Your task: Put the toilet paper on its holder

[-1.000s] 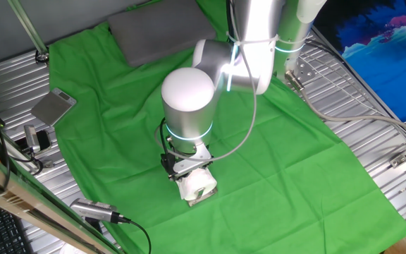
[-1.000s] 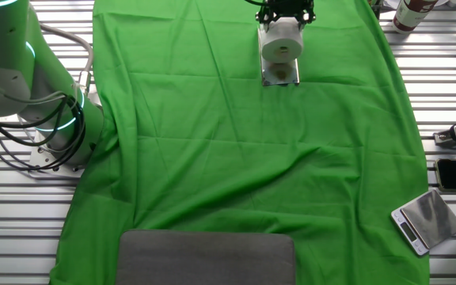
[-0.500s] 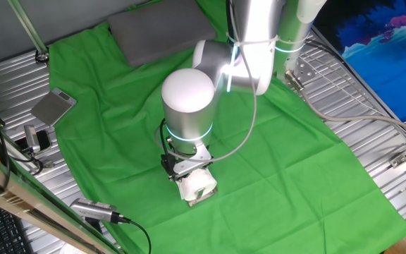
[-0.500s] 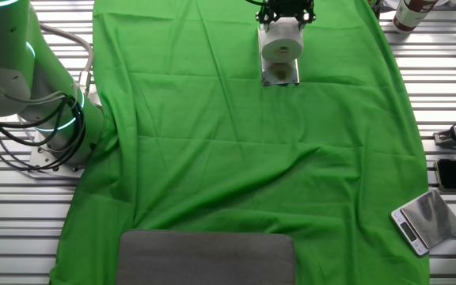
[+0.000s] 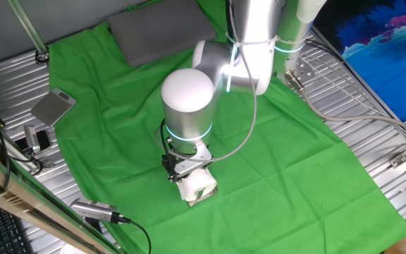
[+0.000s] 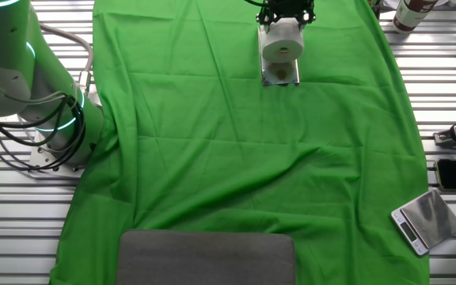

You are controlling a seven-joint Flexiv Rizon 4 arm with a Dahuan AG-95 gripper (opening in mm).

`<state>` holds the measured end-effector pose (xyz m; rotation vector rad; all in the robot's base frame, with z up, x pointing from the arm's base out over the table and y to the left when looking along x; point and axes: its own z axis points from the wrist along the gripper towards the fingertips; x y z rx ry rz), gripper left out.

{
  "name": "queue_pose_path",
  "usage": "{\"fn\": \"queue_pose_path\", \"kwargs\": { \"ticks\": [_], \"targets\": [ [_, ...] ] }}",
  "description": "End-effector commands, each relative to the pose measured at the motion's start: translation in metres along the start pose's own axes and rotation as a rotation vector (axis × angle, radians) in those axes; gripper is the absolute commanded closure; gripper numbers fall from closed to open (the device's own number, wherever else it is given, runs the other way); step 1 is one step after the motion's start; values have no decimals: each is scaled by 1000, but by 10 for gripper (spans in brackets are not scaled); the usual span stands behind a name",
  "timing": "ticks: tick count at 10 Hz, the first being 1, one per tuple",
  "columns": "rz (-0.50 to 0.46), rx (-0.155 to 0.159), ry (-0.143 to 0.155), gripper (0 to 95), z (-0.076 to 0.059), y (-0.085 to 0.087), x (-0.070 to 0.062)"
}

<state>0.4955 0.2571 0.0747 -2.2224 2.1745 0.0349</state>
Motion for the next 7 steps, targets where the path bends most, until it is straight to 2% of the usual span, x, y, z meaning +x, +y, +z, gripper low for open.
{"fn": "queue_pose_path", "kwargs": {
  "ticks": [1, 7],
  "targets": [
    [-4, 0, -4, 0, 3, 0, 0],
    [-5, 0, -16, 0, 6, 0, 0]
  ]
}}
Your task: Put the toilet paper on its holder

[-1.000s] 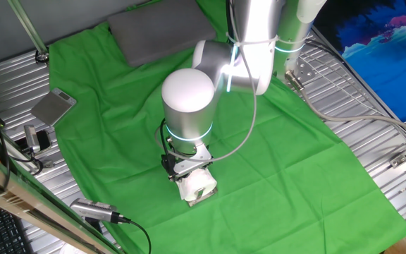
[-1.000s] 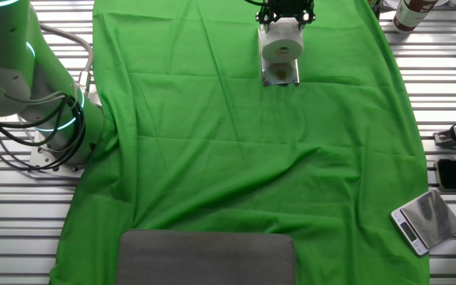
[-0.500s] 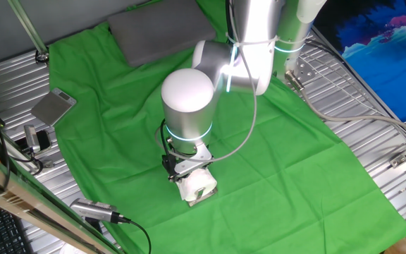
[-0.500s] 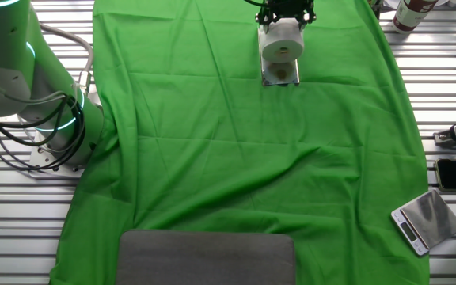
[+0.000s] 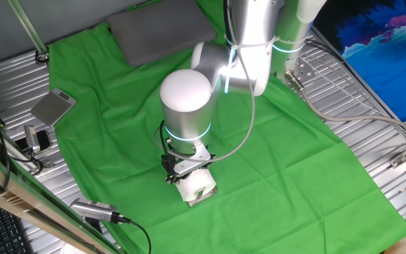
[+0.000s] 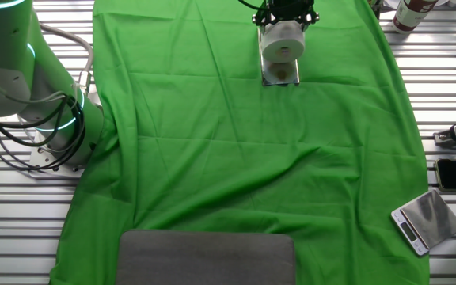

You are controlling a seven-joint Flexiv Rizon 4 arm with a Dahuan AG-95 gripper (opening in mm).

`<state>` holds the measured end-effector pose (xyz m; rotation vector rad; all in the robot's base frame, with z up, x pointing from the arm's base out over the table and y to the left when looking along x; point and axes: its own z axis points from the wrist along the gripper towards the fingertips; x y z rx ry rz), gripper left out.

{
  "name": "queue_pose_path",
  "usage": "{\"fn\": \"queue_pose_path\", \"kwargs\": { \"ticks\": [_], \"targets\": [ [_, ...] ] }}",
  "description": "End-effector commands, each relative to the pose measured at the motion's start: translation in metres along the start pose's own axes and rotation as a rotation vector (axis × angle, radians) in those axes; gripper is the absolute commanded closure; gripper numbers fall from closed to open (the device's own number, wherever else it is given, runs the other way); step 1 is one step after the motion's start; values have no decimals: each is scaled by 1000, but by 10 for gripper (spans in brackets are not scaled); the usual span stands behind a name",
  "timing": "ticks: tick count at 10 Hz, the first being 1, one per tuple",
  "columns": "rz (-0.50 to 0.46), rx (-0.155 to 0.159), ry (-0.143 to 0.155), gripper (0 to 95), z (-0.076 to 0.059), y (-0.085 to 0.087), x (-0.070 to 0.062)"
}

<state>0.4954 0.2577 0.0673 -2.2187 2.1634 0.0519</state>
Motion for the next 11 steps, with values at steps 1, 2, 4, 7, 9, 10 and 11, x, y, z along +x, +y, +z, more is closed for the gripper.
{"fn": "queue_pose_path", "kwargs": {
  "ticks": [1, 2, 4, 7, 9, 10, 11],
  "targets": [
    [-3, 1, -1, 0, -1, 0, 0],
    [-3, 0, 0, 0, -1, 0, 0],
    [-7, 0, 0, 0, -1, 0, 0],
    [-15, -3, -4, 0, -3, 0, 1],
    [-13, -10, -5, 0, -7, 0, 2],
    [-13, -10, -6, 0, -7, 0, 2],
    [-11, -10, -6, 0, -8, 0, 2]
  ]
}}
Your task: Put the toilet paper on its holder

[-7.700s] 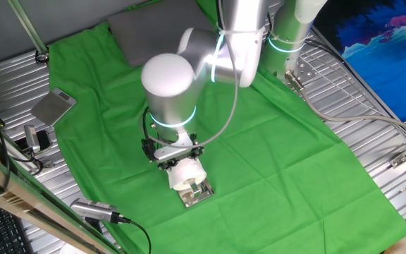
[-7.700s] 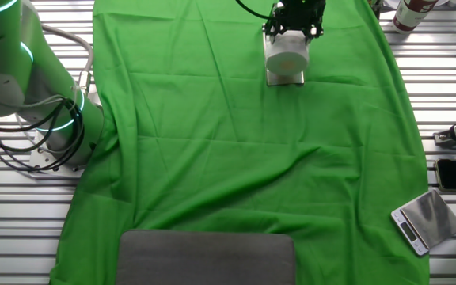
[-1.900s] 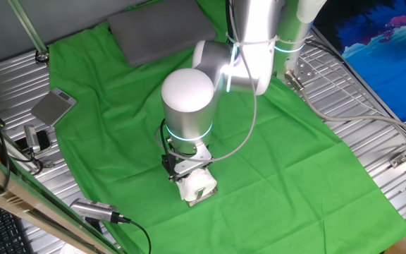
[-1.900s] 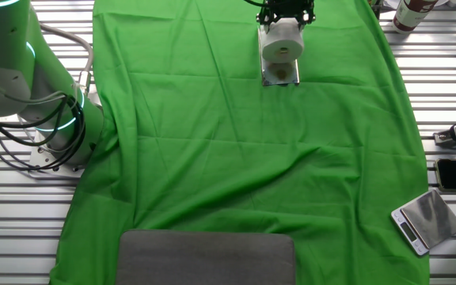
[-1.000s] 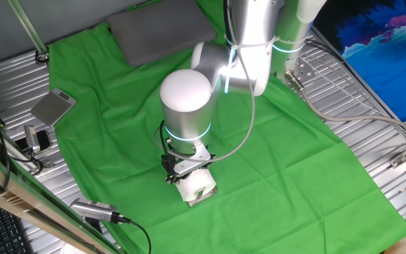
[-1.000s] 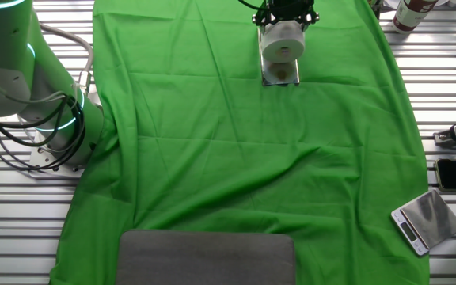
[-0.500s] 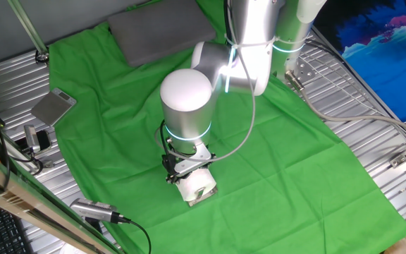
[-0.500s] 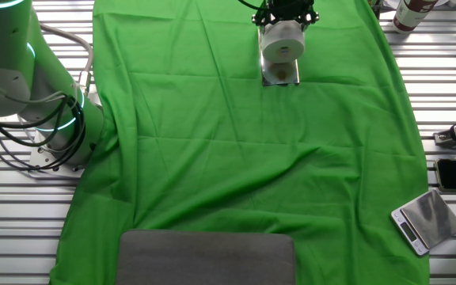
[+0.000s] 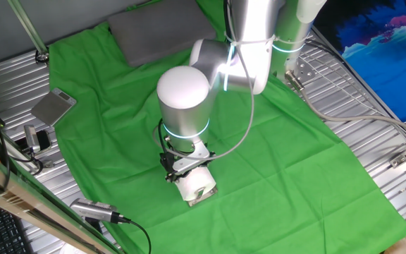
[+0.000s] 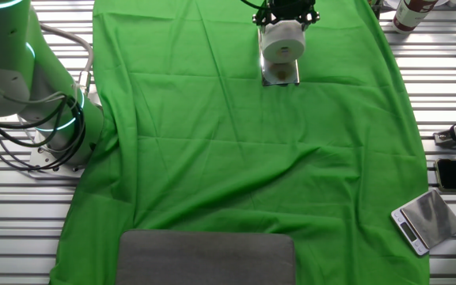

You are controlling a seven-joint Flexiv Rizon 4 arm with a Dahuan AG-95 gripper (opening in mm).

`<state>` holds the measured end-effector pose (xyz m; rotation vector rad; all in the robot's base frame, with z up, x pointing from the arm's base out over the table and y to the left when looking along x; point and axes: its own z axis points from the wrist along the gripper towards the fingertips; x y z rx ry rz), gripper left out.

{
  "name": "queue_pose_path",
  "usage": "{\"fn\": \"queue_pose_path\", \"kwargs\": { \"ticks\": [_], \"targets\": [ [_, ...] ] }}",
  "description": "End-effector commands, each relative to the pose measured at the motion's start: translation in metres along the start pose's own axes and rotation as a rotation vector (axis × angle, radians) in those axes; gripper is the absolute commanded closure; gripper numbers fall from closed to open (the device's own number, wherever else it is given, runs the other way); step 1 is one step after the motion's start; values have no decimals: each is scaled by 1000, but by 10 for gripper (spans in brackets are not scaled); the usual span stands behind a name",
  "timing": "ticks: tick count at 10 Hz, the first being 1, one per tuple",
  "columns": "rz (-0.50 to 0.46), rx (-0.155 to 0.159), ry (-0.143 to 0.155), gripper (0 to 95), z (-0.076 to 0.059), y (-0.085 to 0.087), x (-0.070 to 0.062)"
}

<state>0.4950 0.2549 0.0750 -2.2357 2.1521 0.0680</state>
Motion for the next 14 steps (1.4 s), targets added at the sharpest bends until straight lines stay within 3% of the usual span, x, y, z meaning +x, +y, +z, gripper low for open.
{"fn": "queue_pose_path", "kwargs": {
  "ticks": [1, 9, 14],
  "targets": [
    [0, 0, -1, 0, -1, -1, 0],
    [-9, -16, -6, 0, -16, 7, 5],
    [-62, -18, -11, 0, -29, 11, 41]
  ]
}}
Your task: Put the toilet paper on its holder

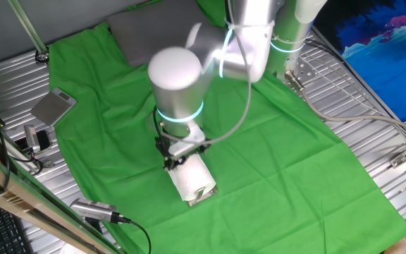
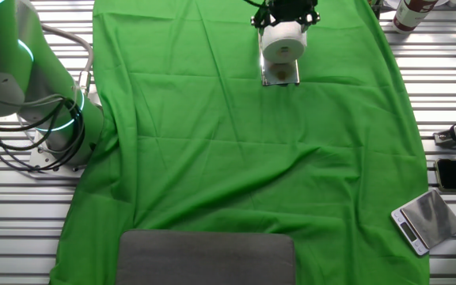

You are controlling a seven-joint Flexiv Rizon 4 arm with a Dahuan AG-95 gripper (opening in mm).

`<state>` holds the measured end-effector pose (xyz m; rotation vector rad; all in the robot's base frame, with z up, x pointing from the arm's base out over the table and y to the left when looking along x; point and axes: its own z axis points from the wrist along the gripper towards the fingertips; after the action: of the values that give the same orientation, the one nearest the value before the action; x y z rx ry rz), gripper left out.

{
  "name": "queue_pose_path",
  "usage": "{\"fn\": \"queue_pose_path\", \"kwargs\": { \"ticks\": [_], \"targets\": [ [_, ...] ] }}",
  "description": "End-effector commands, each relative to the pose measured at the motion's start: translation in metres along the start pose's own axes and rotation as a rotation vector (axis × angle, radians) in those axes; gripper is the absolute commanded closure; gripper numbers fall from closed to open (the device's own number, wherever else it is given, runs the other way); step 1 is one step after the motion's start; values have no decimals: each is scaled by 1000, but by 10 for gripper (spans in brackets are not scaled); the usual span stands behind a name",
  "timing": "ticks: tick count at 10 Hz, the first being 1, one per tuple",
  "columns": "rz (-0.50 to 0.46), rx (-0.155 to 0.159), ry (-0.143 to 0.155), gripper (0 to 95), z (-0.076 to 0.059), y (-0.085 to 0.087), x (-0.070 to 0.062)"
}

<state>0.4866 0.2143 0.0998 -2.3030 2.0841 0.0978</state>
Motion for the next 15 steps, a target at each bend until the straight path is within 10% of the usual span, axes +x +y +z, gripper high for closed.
{"fn": "queue_pose_path", "kwargs": {
  "ticks": [1, 8, 9, 10, 15],
  "targets": [
    [-16, 0, -1, 0, -5, 5, 16],
    [-99, 1, -2, 0, -11, 14, 97],
    [-88, 10, 5, 190, -11, 14, 97],
    [-3, 9, 14, 950, -11, 14, 97],
    [160, 20, 67, 950, -11, 14, 97]
  ]
}}
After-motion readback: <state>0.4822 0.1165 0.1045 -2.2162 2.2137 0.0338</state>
